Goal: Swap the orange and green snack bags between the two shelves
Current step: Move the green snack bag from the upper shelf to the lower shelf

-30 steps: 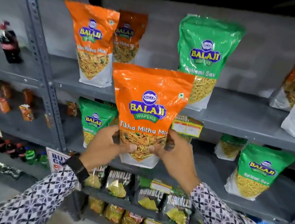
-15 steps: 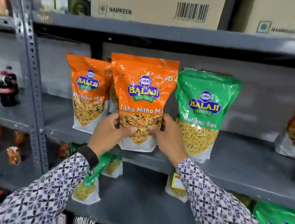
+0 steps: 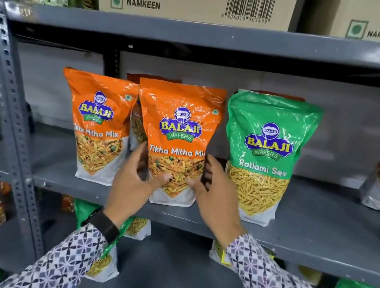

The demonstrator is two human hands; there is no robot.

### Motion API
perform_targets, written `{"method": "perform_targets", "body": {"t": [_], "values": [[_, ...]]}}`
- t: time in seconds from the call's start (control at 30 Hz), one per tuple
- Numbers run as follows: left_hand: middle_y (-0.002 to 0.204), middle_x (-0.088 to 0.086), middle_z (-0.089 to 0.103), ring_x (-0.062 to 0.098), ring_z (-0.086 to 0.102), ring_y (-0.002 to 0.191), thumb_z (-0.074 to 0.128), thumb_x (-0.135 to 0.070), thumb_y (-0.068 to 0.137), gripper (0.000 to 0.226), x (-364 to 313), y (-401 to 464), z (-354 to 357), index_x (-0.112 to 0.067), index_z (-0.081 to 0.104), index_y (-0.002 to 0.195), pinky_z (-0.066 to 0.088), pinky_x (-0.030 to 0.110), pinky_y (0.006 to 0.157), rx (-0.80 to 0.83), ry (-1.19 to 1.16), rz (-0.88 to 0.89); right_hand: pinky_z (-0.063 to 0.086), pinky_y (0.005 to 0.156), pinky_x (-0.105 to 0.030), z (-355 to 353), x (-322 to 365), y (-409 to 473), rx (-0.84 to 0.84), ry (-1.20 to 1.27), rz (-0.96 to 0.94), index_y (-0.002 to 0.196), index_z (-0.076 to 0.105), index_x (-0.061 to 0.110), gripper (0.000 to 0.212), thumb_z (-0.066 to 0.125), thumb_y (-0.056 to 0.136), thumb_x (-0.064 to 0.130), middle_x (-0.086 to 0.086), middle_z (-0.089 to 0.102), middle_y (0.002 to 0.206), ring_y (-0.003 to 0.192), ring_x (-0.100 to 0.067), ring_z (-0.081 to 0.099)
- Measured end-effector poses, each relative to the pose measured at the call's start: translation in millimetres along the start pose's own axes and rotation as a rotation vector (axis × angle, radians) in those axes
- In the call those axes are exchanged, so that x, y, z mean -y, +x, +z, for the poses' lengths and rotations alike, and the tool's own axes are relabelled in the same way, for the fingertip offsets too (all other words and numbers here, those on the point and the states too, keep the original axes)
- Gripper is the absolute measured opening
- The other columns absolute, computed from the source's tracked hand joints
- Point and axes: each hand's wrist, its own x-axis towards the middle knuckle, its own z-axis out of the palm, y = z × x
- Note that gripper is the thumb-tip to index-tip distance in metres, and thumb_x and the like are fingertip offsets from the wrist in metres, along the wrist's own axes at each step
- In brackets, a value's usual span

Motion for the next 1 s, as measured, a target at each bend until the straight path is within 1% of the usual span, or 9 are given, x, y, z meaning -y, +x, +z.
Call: {"method": "perform_targets", "body": {"t": [0.17,0.27,0.37,0.47,0.53,0.67,0.8,0.93,1.0], "values": [[0.117,-0.003,0.067,0.020,0.067,0.105,0.074,-0.019,0.095,0.030,-29.5,-25.3,23.8,-0.016,0.070,0.125,0.058,0.041,0.093,-0.303,0.120,0.365,0.058,0.099,-0.050,-33.7,-12.0,-23.0,-0.229,-0.140,-0.166,0.148,0.055,0.012,0.056,0.073,0.096,0.018,-0.009,0.068,0.136,0.120,-0.028,0.068],[0.117,-0.004,0.076,0.011,0.073,0.105,0.073,-0.020,0.094,0.031,-46.6,-28.2,52.8,-0.021,0.073,0.125,0.060,0.038,0.095,0.002,0.044,0.278,0.060,0.089,-0.052,-64.9,-26.1,-25.4,-0.418,-0.153,-0.164,0.139,0.061,0.011,0.046,0.073,0.094,0.017,-0.008,0.069,0.122,0.105,-0.029,0.069],[0.154,0.003,0.057,0.016,0.059,0.137,0.072,-0.031,0.096,0.071,-57.5,-23.7,86.4,-0.021,0.041,0.159,0.048,0.033,0.114,0.348,-0.032,0.032,0.059,0.083,-0.052,-93.4,-43.7,-27.4,-0.568,-0.087,-0.073,0.136,0.059,0.011,0.051,0.079,0.090,0.018,-0.007,0.061,0.116,0.098,-0.025,0.063],[0.168,-0.001,0.040,0.020,0.042,0.153,0.075,-0.051,0.086,0.100,-55.4,-15.1,114.8,-0.030,0.018,0.166,0.038,0.047,0.124,0.463,-0.070,-0.084,0.058,0.096,-0.043,-110.7,-61.5,-27.6,-0.443,0.088,0.089,0.141,0.053,0.020,0.065,0.085,0.084,0.019,0.001,0.061,0.129,0.111,-0.012,0.064],[0.152,-0.006,0.059,0.017,0.055,0.142,0.079,-0.047,0.081,0.089,-48.4,-10.1,126.9,-0.032,0.037,0.158,0.045,0.049,0.119,0.441,-0.116,-0.086,0.055,0.103,-0.036,-112.2,-73.0,-25.4,-0.271,0.241,0.170,0.138,0.053,0.028,0.064,0.085,0.085,0.015,0.007,0.067,0.132,0.121,-0.011,0.066],[0.120,-0.024,0.067,0.013,0.067,0.122,0.082,-0.021,0.087,0.055,-52.1,-13.3,131.3,-0.054,0.053,0.121,0.052,0.045,0.112,0.396,-0.157,0.016,0.059,0.101,-0.055,-113.4,-83.7,-22.4,-0.211,0.321,0.234,0.124,0.065,0.021,0.043,0.083,0.086,0.013,-0.005,0.078,0.119,0.112,-0.024,0.074],[0.128,-0.013,0.070,0.008,0.066,0.121,0.082,-0.023,0.086,0.059,-66.8,-27.3,122.9,-0.046,0.055,0.133,0.053,0.046,0.111,0.408,-0.216,0.037,0.060,0.100,-0.053,-126.1,-64.0,-39.2,-0.235,0.357,0.207,0.125,0.066,0.017,0.043,0.083,0.086,0.014,-0.004,0.078,0.119,0.112,-0.021,0.074],[0.127,-0.014,0.071,-0.008,0.068,0.112,0.084,-0.017,0.085,0.065,-83.3,-55.1,108.4,-0.034,0.055,0.140,0.053,0.015,0.094,0.366,-0.260,0.095,0.063,0.094,-0.039,-141.5,-38.7,-71.9,-0.257,0.373,0.149,0.123,0.067,0.024,0.043,0.085,0.085,0.014,0.001,0.079,0.117,0.108,-0.014,0.075],[0.123,-0.016,0.072,-0.009,0.070,0.108,0.085,-0.012,0.084,0.066,-85.5,-72.7,99.5,-0.028,0.057,0.142,0.054,0.012,0.088,0.357,-0.283,0.103,0.062,0.087,-0.026,-146.1,-28.6,-93.7,-0.264,0.384,0.134,0.126,0.065,0.021,0.047,0.085,0.084,0.011,0.003,0.078,0.116,0.104,-0.008,0.075]]}}
